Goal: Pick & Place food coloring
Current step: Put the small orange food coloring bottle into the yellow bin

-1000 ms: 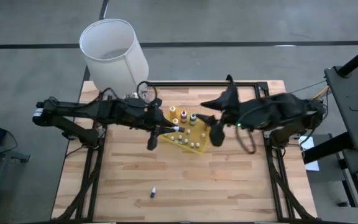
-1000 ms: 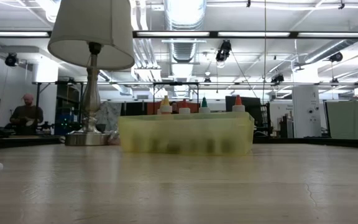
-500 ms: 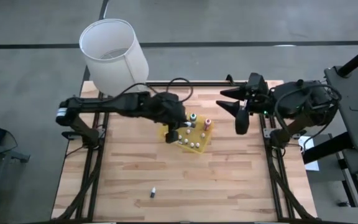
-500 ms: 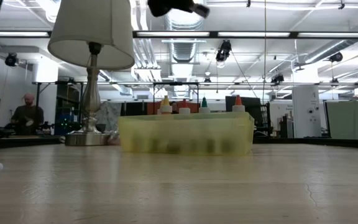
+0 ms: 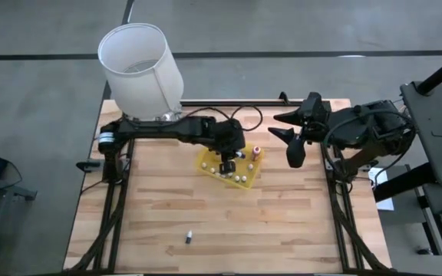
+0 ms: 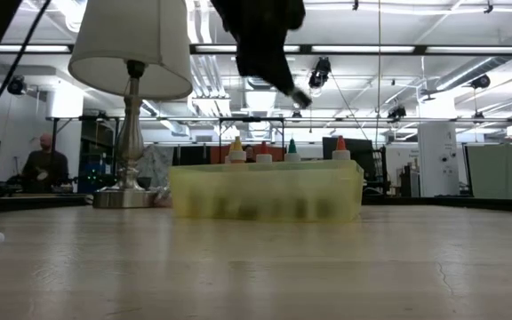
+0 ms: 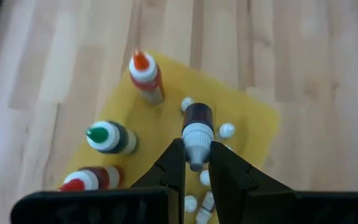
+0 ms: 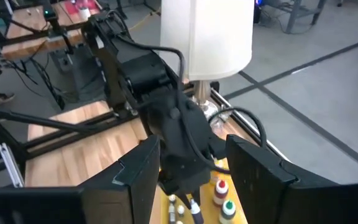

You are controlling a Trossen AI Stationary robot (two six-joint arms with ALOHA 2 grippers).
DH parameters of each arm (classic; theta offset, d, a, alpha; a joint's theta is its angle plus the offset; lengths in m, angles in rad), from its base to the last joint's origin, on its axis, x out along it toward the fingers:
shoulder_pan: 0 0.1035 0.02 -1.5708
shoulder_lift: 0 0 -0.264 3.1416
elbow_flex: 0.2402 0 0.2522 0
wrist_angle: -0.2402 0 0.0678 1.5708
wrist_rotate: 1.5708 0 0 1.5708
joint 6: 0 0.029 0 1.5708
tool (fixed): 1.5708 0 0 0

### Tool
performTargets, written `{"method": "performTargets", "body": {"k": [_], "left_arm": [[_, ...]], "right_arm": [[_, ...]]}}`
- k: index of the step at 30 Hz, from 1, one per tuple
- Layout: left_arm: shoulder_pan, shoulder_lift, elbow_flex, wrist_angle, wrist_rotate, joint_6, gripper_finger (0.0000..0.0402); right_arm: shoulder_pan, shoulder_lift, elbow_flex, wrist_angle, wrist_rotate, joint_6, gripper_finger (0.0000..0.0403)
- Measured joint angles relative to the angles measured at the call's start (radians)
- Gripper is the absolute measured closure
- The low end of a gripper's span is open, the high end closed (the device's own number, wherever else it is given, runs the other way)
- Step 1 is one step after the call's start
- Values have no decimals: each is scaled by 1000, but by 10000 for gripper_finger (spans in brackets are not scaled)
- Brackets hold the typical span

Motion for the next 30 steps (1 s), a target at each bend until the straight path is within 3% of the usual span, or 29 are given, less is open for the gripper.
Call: {"method": "performTargets", "body": {"k": [13,25,30], "left_arm": [[13,145,50,-63,2,56,374],[17,268,243,-268,-16,149,374],[17,309,312,-374,-86,164,374]], "right_arm": [[-1,0,-11,-15,1,6,230],[-1,0,-25,-19,2,7,230],[-2,0,-39,-19,1,7,230]]}}
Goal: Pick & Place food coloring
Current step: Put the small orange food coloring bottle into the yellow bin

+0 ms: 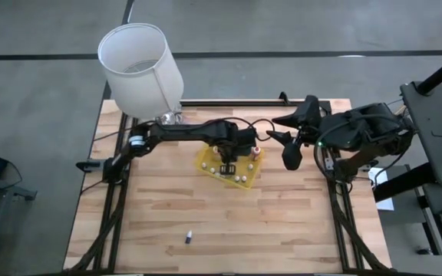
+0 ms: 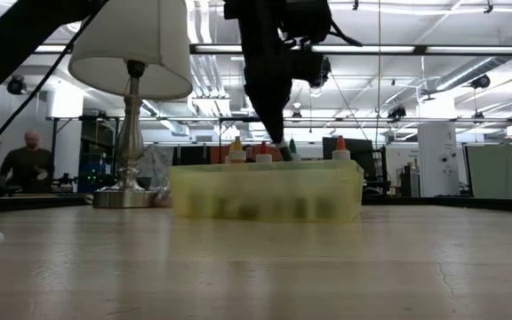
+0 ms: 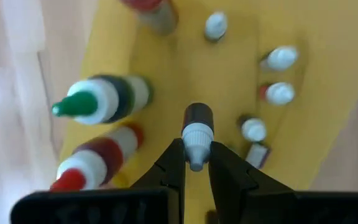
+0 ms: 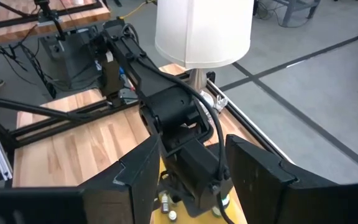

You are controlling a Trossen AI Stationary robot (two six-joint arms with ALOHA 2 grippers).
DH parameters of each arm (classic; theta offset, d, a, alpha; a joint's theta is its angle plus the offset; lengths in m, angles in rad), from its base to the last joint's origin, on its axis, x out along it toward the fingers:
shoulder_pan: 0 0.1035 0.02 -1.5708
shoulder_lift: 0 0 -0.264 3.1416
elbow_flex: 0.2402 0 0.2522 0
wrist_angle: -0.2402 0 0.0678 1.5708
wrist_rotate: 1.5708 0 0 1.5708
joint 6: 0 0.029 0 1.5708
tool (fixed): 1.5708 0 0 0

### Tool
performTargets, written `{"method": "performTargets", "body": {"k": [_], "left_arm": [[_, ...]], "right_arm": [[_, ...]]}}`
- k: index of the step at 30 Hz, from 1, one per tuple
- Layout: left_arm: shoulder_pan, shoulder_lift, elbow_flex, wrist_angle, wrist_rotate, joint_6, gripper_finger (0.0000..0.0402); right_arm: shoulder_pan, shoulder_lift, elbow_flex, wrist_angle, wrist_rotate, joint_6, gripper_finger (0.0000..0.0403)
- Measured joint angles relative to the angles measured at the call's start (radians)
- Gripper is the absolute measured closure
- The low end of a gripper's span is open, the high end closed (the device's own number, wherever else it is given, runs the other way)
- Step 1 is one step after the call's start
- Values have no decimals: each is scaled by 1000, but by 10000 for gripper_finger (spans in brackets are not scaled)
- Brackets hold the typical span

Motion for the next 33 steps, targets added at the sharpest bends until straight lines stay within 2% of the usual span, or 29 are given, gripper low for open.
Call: {"method": "performTargets", "body": {"k": [11,33], "left_arm": [[1,1,-8,-92,-38,-9,374],[1,3,-172,9,-58,74,374]], "right_arm": [[0,0,-21,0,0,0,230],[0,0,-21,0,-3,0,229]]}}
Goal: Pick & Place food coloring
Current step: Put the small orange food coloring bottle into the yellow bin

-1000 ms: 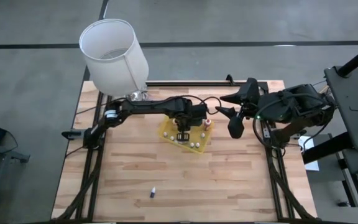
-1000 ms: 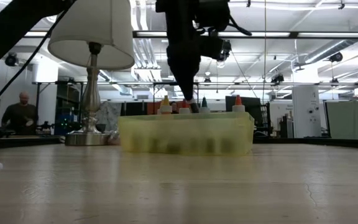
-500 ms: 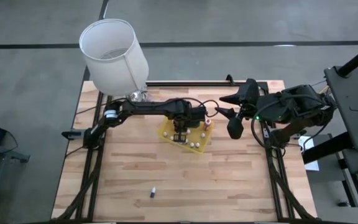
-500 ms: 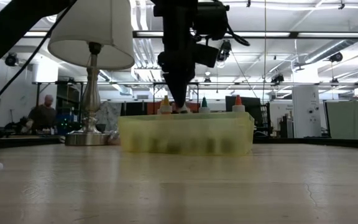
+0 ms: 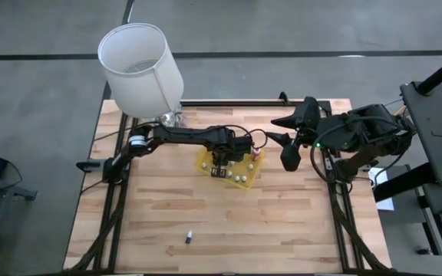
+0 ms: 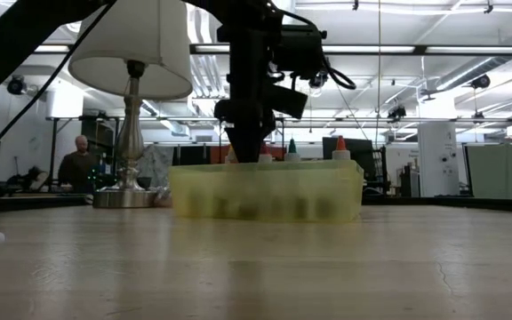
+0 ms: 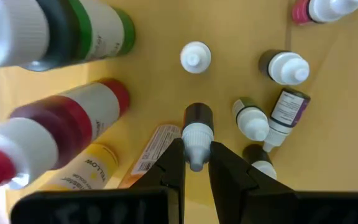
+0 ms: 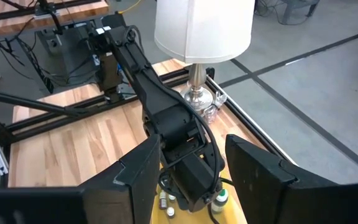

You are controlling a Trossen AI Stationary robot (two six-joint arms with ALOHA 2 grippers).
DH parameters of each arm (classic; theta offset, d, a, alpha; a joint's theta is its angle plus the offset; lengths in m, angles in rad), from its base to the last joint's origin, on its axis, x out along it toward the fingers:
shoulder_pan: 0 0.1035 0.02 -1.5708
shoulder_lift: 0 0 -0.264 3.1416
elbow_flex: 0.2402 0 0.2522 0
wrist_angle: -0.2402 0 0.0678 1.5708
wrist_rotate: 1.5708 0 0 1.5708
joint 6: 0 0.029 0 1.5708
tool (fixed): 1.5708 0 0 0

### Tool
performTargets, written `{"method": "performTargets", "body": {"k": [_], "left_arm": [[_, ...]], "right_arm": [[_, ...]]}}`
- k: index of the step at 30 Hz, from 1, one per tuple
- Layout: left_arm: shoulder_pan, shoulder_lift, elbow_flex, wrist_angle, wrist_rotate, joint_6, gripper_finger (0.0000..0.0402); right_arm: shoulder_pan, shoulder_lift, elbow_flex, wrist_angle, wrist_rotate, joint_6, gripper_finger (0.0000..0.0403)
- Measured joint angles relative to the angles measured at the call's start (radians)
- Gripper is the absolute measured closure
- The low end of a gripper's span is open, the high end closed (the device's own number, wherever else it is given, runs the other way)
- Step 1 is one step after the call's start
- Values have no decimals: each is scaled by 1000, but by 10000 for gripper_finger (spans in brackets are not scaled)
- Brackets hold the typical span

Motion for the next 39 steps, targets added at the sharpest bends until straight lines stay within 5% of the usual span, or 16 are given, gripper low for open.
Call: {"method": "performTargets", "body": {"k": [39], "left_arm": [[-5,1,-17,45,57,270,374]], "right_arm": [[0,0,-4,0,-1,0,230]]}}
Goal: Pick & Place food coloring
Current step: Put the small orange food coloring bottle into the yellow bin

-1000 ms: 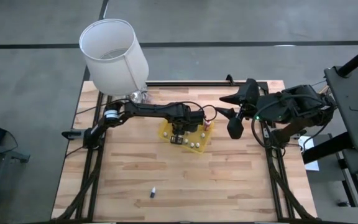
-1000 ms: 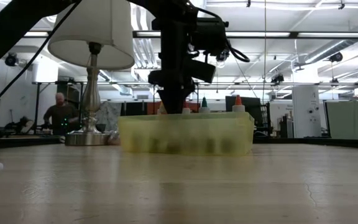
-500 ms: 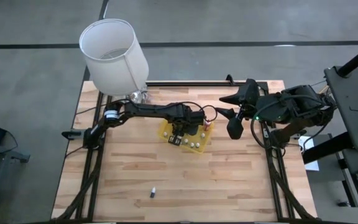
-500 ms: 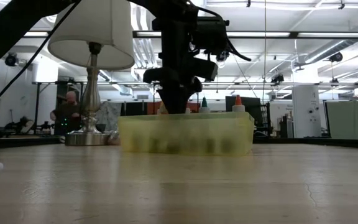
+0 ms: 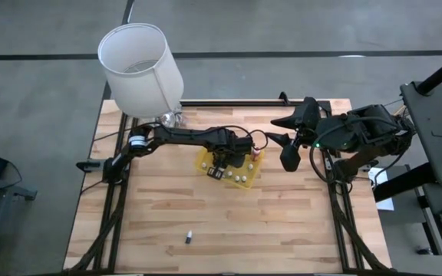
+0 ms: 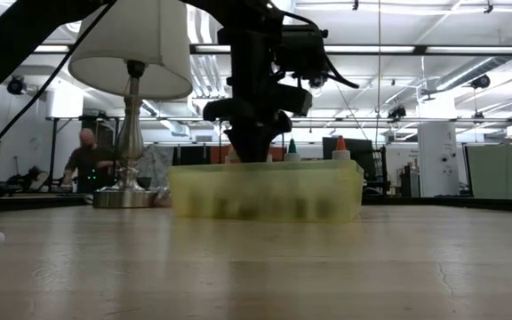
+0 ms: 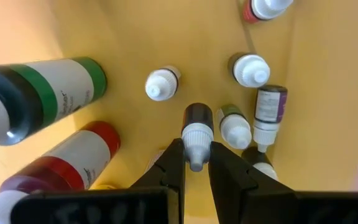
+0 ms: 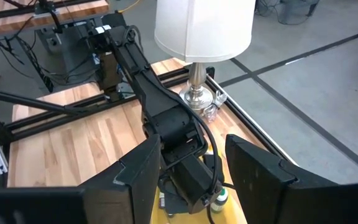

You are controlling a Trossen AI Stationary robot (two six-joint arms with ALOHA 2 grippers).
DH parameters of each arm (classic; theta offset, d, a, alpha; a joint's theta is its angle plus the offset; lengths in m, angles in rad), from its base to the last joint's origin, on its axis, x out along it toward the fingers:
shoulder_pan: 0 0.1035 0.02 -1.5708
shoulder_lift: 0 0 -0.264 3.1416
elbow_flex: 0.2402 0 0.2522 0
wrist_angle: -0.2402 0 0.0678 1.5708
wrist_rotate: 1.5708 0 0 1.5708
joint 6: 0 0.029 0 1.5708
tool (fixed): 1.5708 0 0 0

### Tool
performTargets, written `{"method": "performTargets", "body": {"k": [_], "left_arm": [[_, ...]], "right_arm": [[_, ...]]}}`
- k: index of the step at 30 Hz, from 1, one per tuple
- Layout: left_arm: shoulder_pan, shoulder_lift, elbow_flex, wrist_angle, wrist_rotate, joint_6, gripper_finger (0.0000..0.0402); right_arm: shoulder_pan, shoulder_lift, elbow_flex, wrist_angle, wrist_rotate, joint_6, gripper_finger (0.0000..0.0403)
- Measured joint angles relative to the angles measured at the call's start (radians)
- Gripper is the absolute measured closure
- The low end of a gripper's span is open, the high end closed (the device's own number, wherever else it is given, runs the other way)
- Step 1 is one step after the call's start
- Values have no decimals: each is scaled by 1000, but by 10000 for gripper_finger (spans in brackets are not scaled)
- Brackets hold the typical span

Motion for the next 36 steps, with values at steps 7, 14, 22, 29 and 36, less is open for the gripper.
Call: {"method": "performTargets", "body": {"k": [7,14,22,29,36], "left_arm": [[0,0,0,23,11,19,374],[7,1,0,23,11,30,374],[18,1,-5,29,15,24,374],[23,2,-65,73,40,2,374],[23,2,-73,78,39,-18,374]], "right_arm": [[0,0,0,0,0,0,230],[0,0,0,0,0,0,230],[0,0,0,0,0,0,229],[0,0,0,0,0,0,229],[0,0,0,0,0,0,229]]}}
